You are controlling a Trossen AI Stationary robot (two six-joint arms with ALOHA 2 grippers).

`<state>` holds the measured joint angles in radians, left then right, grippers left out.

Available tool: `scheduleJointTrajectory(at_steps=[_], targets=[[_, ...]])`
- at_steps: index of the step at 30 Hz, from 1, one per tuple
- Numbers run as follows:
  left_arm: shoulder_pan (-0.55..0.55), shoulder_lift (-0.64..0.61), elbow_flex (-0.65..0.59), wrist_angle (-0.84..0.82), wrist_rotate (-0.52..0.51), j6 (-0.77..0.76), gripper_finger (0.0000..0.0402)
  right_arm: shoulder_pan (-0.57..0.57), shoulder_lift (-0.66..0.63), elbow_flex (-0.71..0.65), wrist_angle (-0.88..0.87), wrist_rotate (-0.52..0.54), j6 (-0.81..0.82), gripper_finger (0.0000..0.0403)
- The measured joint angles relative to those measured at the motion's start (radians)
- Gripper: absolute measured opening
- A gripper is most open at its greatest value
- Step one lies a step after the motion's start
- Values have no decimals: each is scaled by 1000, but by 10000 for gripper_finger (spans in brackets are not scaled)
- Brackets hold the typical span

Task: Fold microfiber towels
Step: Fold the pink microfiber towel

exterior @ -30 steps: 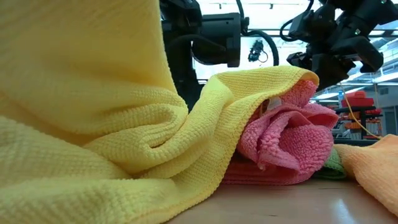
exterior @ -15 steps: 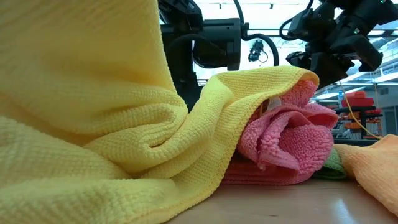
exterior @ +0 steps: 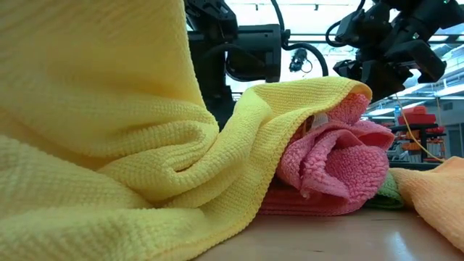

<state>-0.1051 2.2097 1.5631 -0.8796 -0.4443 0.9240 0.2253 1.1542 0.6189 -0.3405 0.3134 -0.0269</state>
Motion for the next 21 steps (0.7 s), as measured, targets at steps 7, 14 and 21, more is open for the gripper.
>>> scheduleJointTrajectory(at_steps=[7,14,21], targets=[[6,-16,0,7,9,-56,6,0,0,-1,1,-45,40,161],[-15,-76,-3,-8,22,-71,5,0,1,-43,20,-65,73,161],[-39,-100,20,-64,11,-69,5,0,1,-52,34,-65,80,161]])
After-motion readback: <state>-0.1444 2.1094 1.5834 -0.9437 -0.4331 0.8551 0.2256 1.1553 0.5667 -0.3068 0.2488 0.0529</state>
